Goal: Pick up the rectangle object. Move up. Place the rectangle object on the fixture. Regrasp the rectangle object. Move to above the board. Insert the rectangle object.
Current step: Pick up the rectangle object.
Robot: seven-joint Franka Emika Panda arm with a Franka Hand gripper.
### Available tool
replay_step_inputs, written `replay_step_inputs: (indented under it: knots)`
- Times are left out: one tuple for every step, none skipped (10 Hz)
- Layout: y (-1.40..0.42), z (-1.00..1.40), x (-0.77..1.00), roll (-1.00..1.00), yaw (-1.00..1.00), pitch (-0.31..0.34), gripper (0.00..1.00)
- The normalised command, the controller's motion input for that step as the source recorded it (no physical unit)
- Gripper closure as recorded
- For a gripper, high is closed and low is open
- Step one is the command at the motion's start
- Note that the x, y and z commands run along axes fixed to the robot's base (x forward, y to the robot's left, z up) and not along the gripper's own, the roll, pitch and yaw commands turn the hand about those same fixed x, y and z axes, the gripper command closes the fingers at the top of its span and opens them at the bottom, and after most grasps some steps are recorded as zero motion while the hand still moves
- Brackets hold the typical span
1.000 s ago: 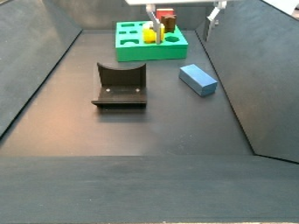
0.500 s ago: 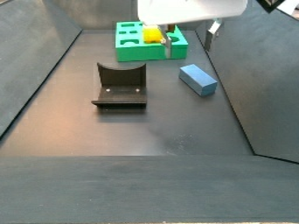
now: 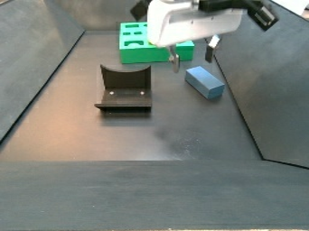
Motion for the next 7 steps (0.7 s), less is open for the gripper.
replay_step_inputs:
  knots:
    - [-0.16,-0.43,-0.03,0.03,0.50,0.000,0.00]
    - [-0.02,-0.46,-0.22,0.11,0.35,0.000,0.00]
    - [0.01,-0.51,-0.40,0.14,0.22,0.000,0.00]
    - [0.08,-0.46,-0.36,0.14,0.13,0.000,0.00]
    - [0.13,-0.40,-0.33,0.12,0.01,0.033,0.00]
    - [0.16,-0.41,-0.31,0.12,0.00,0.063,0.00]
    - [0.15,-0.41,-0.21,0.10,0.00,0.100,0.00]
